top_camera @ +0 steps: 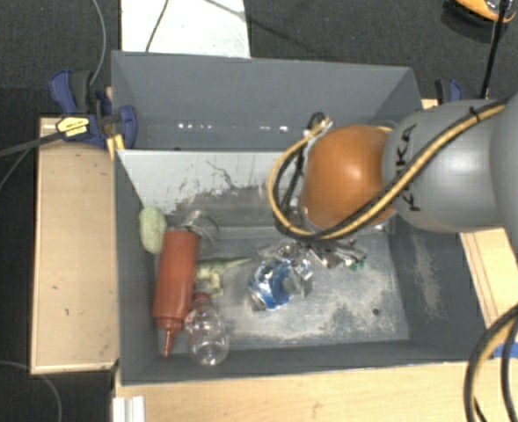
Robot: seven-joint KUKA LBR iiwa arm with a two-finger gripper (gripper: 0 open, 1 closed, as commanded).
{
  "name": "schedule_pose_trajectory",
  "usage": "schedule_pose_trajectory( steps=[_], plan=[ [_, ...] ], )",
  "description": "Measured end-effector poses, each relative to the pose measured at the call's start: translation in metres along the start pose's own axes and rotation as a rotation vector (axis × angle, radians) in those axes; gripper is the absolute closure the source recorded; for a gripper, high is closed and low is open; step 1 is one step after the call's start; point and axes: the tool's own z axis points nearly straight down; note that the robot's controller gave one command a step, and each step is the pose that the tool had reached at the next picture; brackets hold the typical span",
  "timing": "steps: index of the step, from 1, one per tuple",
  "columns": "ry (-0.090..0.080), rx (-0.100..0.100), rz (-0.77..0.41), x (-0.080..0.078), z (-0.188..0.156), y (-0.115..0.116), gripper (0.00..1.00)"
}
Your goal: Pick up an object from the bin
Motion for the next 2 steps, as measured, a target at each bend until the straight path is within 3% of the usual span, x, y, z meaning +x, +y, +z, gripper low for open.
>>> schedule_pose_trajectory(
  steps=[2],
  plan=[
    [-0.004, 0.002, 0.002, -0.001, -0.026, -0.001, 1.0]
  ],
)
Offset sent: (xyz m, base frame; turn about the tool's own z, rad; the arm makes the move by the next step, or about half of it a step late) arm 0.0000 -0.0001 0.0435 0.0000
